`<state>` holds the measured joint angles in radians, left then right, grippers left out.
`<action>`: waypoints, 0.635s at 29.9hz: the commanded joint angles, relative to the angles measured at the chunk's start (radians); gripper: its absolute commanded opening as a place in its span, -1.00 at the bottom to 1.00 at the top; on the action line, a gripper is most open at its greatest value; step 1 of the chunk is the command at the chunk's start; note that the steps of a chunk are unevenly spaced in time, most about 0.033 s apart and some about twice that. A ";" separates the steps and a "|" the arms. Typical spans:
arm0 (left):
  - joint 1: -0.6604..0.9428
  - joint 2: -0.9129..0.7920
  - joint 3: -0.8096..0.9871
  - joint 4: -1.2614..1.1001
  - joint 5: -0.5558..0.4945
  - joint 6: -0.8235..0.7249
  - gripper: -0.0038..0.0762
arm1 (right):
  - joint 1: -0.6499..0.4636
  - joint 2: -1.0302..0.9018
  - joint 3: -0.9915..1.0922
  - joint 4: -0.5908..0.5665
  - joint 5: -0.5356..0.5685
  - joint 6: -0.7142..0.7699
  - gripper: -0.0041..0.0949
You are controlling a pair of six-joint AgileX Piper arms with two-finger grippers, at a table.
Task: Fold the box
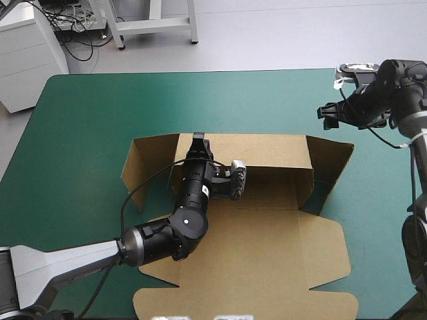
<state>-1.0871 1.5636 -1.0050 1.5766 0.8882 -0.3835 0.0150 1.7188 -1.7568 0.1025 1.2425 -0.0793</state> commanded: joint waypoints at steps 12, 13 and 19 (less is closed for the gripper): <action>-0.004 -0.032 -0.014 0.008 0.042 -0.001 -0.98 | -0.010 -0.256 0.200 -0.026 -0.011 -0.047 0.54; -0.004 -0.032 -0.014 0.008 0.042 -0.001 -0.98 | -0.010 -0.269 0.222 -0.026 -0.011 -0.053 0.54; -0.004 -0.032 -0.014 0.008 0.042 -0.001 -0.98 | -0.010 -0.317 0.337 -0.026 -0.084 -0.057 0.54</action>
<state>-1.0871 1.5636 -1.0022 1.5766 0.8950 -0.3856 0.0113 1.4463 -1.4490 0.0821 1.1443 -0.1103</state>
